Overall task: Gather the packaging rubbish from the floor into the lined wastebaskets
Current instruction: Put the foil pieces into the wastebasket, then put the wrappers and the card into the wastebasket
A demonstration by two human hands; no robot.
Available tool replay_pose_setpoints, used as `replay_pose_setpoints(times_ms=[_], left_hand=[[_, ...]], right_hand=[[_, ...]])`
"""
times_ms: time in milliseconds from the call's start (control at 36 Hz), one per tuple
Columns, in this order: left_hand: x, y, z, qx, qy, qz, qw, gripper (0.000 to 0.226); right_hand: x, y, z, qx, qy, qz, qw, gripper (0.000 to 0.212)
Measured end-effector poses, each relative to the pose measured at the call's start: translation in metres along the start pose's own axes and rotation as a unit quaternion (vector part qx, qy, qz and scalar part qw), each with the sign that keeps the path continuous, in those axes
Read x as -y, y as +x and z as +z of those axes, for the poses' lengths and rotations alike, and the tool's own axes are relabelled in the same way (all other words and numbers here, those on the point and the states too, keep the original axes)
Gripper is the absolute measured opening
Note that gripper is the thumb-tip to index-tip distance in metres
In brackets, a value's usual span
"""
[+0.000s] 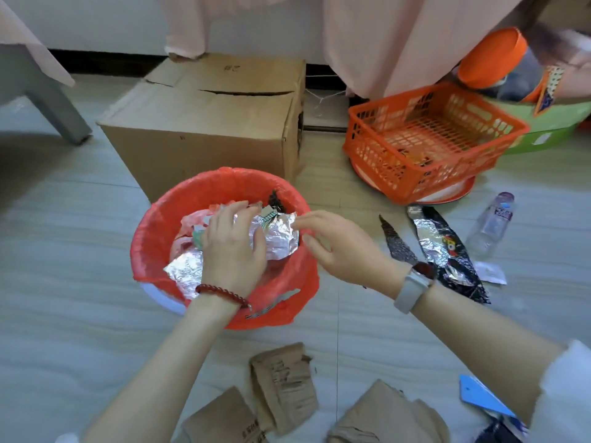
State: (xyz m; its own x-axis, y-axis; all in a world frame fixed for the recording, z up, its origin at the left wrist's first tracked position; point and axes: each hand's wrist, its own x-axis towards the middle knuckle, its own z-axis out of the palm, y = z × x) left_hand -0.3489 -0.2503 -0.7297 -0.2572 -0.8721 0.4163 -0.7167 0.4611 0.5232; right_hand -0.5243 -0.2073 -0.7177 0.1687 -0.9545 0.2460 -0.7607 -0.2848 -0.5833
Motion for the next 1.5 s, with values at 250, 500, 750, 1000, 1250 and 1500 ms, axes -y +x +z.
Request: replay_pose_setpoints(times_ms=[250,500,750,1000,1250,1500], left_hand=[[-0.122,-0.04,0.107,0.269,-0.024,0.129,0.954,0.035],[-0.184,-0.117,0.237,0.579,0.041,0.181,0.794,0.05],[-0.229,-0.169,0.316,0.603,0.138,0.224,0.753,0.093],[-0.221,-0.179,0.324,0.535,0.084,0.158,0.826,0.075],[-0.203,-0.172,0.311,0.516,-0.108,0.024,0.85,0.045],[-0.175,-0.134,0.289,0.512,-0.087,0.065,0.852,0.028]], right_hand=[[-0.095,-0.139,-0.078,-0.026,0.009,0.311,0.95,0.029],[-0.158,-0.324,-0.076,-0.051,-0.053,0.505,0.86,0.029],[-0.182,-0.421,-0.043,0.065,-0.081,0.55,0.829,0.087],[-0.202,-0.42,-0.018,0.061,-0.138,0.587,0.796,0.075],[-0.206,-0.41,-0.043,-0.131,-0.055,0.529,0.837,0.034],[-0.206,-0.419,-0.084,-0.343,0.087,0.605,0.713,0.023]])
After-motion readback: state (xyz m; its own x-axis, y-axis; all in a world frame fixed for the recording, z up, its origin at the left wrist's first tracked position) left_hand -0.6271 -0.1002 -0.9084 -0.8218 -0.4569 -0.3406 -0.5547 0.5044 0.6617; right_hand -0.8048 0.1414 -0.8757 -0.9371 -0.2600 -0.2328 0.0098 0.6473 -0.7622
